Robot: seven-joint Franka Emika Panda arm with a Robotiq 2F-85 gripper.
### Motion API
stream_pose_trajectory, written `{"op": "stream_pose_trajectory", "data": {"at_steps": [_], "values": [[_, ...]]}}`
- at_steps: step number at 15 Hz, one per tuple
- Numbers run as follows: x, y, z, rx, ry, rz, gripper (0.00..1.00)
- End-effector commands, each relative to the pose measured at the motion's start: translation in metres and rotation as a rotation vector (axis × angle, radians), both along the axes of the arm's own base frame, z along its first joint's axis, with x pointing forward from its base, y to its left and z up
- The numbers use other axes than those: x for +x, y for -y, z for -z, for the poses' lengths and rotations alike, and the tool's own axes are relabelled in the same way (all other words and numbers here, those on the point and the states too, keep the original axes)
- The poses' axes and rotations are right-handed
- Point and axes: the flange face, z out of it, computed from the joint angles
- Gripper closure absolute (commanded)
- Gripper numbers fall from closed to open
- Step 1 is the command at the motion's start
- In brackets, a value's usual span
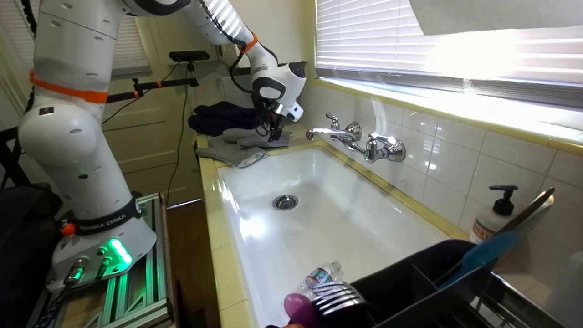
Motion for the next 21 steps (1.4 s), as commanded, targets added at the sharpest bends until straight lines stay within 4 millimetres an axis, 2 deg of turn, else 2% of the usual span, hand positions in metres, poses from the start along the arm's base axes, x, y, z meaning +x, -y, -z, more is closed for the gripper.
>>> {"op": "stream_pose_trajectory", "data": {"at_steps": [1,6,12,13,14,21], "values": [[0.013,-0.01,0.019,0.036,-0.033,-0.012,0.0],[0.019,-0.022,0.039,0.061,-0.036,-0.016,0.0],[0.025,-0.025,0.054,0.053,-0.043,0.003,0.0],[0.026,-0.025,0.055,0.059,-0.046,0.002,0.25],[0.027,-0.025,0.055,0.061,-0.044,0.002,0.27],[0.033,-0.021,0.053,0.084,-0.045,0.016,0.8]]}}
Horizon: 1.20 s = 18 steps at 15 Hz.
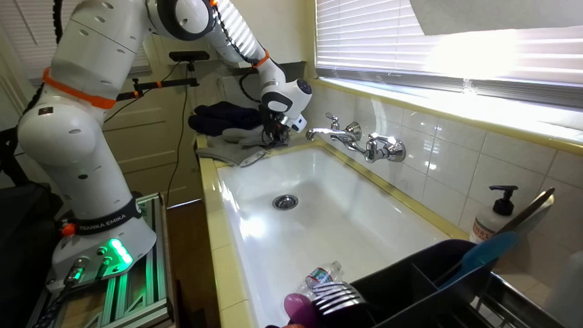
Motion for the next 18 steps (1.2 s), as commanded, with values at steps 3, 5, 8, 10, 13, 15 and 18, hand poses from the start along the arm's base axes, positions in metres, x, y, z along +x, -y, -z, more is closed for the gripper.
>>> {"op": "stream_pose_trajectory", "data": {"at_steps": [3,5,8,10,13,15,18], "values": [[0.009,0.004,-0.009,0.078,0.001,0.029,1.0],[0.009,0.008,-0.019,0.113,0.016,0.015,0.96],[0.008,0.015,-0.036,0.154,0.063,-0.005,0.97],[0.007,0.018,-0.047,0.183,0.092,-0.024,0.96],[0.002,0.018,-0.061,0.217,0.117,-0.061,0.96],[-0.004,0.017,-0.073,0.205,0.148,-0.095,0.96],[-0.014,0.02,-0.097,0.174,0.212,-0.132,0.96]]}}
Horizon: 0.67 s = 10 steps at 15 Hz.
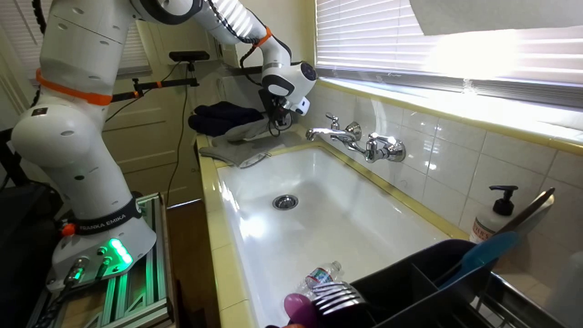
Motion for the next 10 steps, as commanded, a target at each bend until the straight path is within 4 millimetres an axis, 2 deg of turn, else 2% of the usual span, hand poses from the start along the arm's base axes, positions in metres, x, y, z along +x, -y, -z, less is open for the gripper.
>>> {"op": "stream_pose_trajectory", "data": {"at_steps": [1,10], "values": [[-0.024,0.007,-0.034,-0.02,0.056,-0.04,0.96],[-0.067,0.02,-0.118,-0.08,0.243,-0.049,0.96]]}}
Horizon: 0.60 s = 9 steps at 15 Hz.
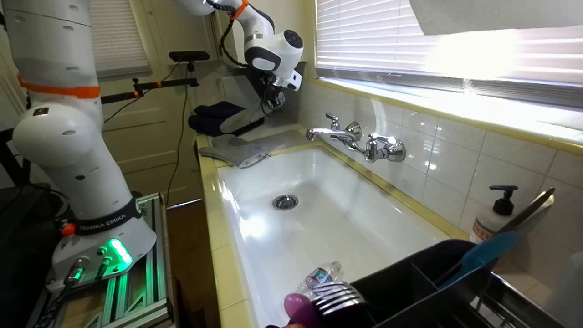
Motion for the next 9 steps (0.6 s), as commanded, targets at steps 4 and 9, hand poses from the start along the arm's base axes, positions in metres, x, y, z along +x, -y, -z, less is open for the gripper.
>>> {"op": "stream_pose_trajectory", "data": {"at_steps": [4,9], "values": [[-0.039,0.022,-0.065,-0.059,0.198,0.03,0.96],[-0.05,0.03,-0.104,-0.063,0.316,0.044,0.96]]}}
